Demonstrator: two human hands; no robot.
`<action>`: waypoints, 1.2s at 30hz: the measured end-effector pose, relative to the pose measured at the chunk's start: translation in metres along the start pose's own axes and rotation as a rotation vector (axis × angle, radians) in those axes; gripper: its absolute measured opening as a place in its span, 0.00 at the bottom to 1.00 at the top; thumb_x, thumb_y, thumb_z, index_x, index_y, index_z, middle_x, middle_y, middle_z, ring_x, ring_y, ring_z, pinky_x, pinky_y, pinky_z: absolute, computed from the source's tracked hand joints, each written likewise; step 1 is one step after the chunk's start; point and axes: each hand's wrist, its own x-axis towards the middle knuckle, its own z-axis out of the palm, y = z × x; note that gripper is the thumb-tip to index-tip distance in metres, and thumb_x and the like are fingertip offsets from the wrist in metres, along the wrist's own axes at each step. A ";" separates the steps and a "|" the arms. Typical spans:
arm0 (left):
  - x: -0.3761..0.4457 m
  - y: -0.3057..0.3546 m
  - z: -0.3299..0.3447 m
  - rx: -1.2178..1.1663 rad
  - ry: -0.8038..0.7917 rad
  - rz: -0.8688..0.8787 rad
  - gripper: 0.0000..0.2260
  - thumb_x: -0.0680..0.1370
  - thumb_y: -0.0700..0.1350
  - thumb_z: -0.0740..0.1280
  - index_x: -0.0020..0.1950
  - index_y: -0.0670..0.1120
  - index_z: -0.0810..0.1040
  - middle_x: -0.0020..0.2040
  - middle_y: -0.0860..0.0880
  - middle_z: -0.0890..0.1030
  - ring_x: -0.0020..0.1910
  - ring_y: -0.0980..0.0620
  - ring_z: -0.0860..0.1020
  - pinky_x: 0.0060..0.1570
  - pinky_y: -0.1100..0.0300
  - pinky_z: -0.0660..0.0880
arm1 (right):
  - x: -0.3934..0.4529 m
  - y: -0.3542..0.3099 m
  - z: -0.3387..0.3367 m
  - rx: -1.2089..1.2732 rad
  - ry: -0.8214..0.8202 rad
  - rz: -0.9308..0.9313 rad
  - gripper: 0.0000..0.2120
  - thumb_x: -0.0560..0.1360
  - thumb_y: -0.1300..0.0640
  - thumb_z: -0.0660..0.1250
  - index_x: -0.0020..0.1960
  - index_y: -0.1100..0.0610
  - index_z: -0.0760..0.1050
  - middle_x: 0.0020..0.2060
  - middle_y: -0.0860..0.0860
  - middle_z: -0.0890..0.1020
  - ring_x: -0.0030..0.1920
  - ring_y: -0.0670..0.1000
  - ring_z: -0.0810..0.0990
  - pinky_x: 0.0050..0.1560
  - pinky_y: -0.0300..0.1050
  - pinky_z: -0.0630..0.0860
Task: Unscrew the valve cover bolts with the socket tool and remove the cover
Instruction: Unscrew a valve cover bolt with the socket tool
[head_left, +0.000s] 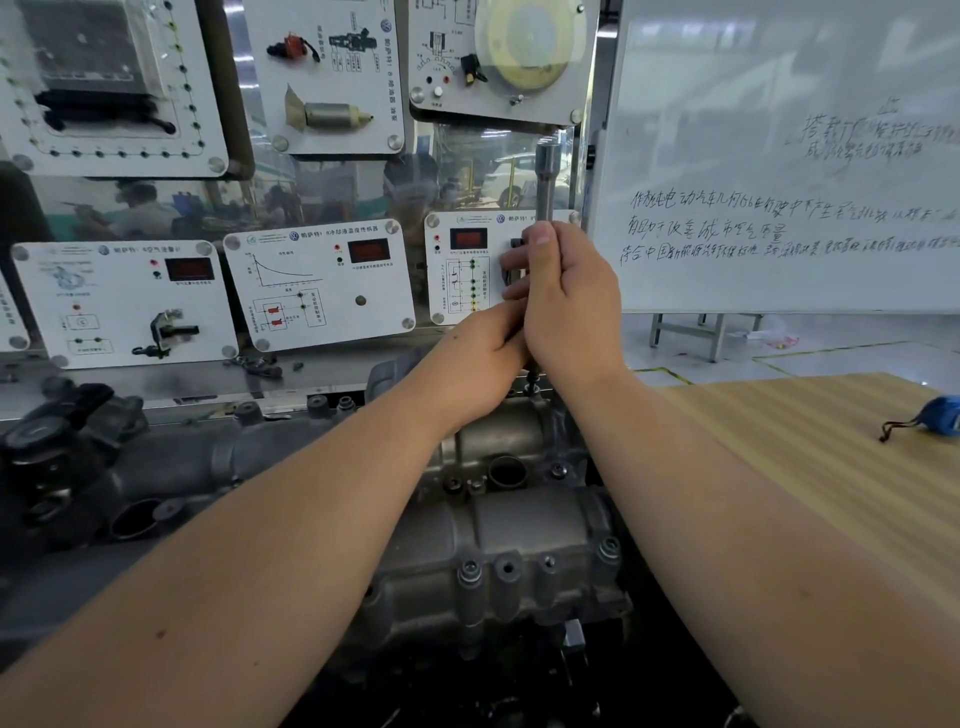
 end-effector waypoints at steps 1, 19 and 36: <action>0.000 0.000 0.000 0.013 -0.005 0.002 0.08 0.85 0.42 0.60 0.55 0.51 0.78 0.48 0.45 0.84 0.40 0.55 0.78 0.40 0.64 0.75 | 0.000 0.001 0.000 0.005 -0.007 0.012 0.12 0.84 0.47 0.54 0.46 0.45 0.74 0.40 0.42 0.84 0.35 0.40 0.81 0.40 0.32 0.74; 0.000 0.002 -0.002 0.044 0.015 -0.035 0.09 0.83 0.40 0.62 0.61 0.45 0.78 0.52 0.46 0.84 0.52 0.44 0.81 0.54 0.48 0.77 | 0.001 0.006 0.001 -0.006 -0.004 0.010 0.06 0.82 0.45 0.61 0.53 0.47 0.73 0.40 0.42 0.85 0.42 0.40 0.84 0.45 0.38 0.78; 0.000 0.003 0.000 0.033 0.023 -0.041 0.08 0.81 0.39 0.64 0.57 0.47 0.79 0.47 0.49 0.84 0.48 0.47 0.81 0.45 0.56 0.76 | 0.001 0.004 0.000 0.012 -0.014 0.007 0.02 0.83 0.49 0.60 0.53 0.45 0.70 0.40 0.43 0.85 0.38 0.40 0.83 0.42 0.34 0.77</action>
